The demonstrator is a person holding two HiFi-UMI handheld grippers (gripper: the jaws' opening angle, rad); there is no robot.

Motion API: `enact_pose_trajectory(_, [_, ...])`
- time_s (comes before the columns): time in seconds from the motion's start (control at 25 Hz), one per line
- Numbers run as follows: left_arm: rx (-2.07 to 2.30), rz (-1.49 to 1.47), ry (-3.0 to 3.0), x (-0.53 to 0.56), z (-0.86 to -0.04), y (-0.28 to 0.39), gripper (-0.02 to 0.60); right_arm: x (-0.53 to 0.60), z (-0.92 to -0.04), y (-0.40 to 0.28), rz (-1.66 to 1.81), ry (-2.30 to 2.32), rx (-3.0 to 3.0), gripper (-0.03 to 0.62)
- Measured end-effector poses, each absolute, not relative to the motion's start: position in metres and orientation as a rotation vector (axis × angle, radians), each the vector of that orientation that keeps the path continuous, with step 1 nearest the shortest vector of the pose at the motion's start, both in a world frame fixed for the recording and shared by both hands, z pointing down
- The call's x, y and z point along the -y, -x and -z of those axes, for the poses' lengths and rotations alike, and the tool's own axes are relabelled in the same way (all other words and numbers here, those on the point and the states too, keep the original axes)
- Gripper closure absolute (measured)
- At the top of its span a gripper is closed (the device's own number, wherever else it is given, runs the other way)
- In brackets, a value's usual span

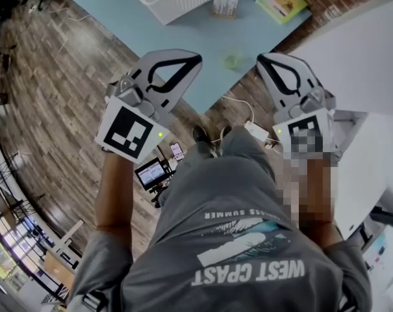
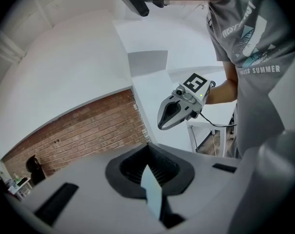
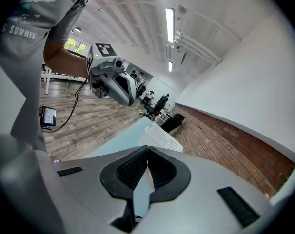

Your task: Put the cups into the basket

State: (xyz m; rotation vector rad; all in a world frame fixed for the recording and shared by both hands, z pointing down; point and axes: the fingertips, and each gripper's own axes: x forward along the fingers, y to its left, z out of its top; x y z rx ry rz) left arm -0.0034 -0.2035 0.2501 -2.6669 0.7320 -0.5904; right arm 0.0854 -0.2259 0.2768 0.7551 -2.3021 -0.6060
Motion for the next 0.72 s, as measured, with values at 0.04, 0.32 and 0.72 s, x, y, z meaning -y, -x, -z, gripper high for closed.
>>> enact_pose_trajectory(0.04, [-0.721,0.592,2.673,0.207,-0.252,0.003,0.584,0.23,-0.28,-0.085,0.596,-0.753,2.297,0.58])
enact_pose_trajectory(0.32, [-0.736,0.592,2.723,0.243,-0.266,0.005,0.584,0.261,-0.305,-0.08,0.525,-0.709,2.297,0.58])
enact_pose_trajectory(0.72, [-0.804,0.669,2.714,0.297,-0.277,-0.01,0.584,0.317,-0.344,-0.085,0.448,-0.552,2.339,0.579])
